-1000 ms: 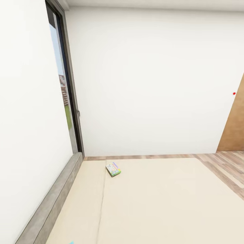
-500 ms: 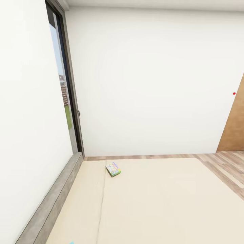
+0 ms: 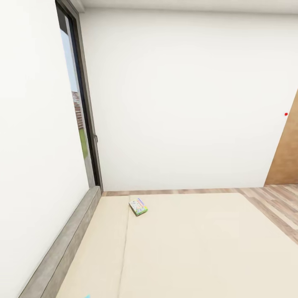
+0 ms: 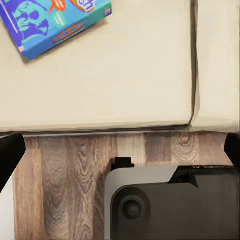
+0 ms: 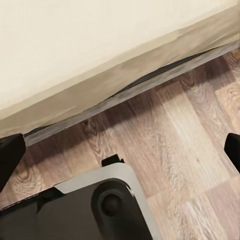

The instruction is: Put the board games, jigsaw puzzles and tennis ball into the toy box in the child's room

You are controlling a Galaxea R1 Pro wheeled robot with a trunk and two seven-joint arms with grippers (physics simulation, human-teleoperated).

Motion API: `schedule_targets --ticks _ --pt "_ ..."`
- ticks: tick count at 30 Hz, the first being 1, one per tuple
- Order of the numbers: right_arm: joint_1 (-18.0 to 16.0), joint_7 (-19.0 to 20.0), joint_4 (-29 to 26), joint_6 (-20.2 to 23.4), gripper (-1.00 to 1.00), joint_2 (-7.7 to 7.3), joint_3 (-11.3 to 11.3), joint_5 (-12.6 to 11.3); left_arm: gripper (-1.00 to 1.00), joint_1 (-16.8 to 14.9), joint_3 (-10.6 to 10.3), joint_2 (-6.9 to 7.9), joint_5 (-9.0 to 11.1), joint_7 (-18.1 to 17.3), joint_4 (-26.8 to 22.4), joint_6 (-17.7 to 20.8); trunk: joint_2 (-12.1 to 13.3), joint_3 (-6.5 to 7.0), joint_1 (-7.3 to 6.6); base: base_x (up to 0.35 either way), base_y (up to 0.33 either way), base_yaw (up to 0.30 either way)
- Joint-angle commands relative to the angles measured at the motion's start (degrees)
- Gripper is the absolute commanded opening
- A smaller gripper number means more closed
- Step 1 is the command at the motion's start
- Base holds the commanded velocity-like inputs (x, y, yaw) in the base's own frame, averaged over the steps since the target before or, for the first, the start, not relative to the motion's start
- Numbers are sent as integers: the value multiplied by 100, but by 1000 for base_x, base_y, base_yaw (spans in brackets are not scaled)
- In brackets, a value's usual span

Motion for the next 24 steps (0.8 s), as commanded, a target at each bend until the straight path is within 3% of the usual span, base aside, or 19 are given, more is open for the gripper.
schedule_targets --ticks 1,7,11,24 --pt "-2 -7 -13 -12 100 -1 30 -60 100 1 48 1 5 -69 -98 129 -3 -2 2 0 0 0" --pt "-2 -6 -432 454 100 -5 26 -61 100 -118 337 1 6 -215 -888 1000 -3 -2 2 0 0 0" --pt "-2 -30 -1174 1288 100 -6 22 -65 100 -399 503 -6 1 -229 -1165 1482 -3 -2 2 0 0 0" --pt "-53 -251 -3134 3269 100 1 -8 -116 100 -1134 583 -21 -5 -76 -1187 1710 -3 -2 2 0 0 0"
